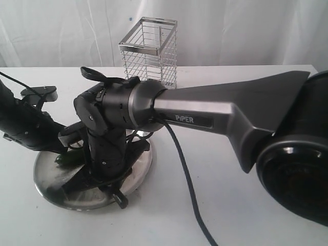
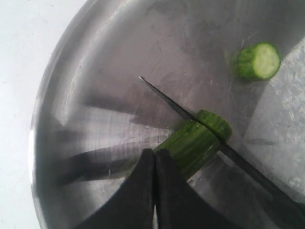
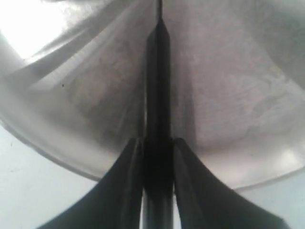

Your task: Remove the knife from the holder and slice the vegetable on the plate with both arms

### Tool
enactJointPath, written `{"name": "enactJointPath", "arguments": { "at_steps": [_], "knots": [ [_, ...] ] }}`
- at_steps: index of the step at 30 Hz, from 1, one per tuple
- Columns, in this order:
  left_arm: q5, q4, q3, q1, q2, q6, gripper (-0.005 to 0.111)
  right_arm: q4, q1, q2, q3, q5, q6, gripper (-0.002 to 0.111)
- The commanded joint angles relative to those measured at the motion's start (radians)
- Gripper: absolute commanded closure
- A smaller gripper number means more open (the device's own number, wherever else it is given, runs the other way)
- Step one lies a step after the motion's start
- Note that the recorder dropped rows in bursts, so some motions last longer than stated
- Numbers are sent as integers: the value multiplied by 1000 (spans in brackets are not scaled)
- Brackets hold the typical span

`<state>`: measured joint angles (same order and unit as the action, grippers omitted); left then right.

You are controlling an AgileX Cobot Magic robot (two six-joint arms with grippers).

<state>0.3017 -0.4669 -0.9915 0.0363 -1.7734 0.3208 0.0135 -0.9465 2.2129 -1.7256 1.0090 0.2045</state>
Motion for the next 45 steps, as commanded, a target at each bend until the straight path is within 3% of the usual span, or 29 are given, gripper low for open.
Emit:
{"name": "enactJointPath", "arguments": {
  "at_steps": [1,5,14,41,45],
  "knots": [
    [40,-1,7,5,-7,-6,107,36,0,-1,2,122,-53,108],
    [46,-19,-28,5,16,-11,106,36,0,-13,2,125,-71,108],
    [49,-19,-48,5,45,-8,82,36,0,-22,2,115,-71,108],
    [-5,-67,-81,10,-82,37,83,32,0,-27,2,109,-74,108],
    [13,-75,-81,18,-89,60,90,31,0,-27,2,107,-74,108]
  ]
}}
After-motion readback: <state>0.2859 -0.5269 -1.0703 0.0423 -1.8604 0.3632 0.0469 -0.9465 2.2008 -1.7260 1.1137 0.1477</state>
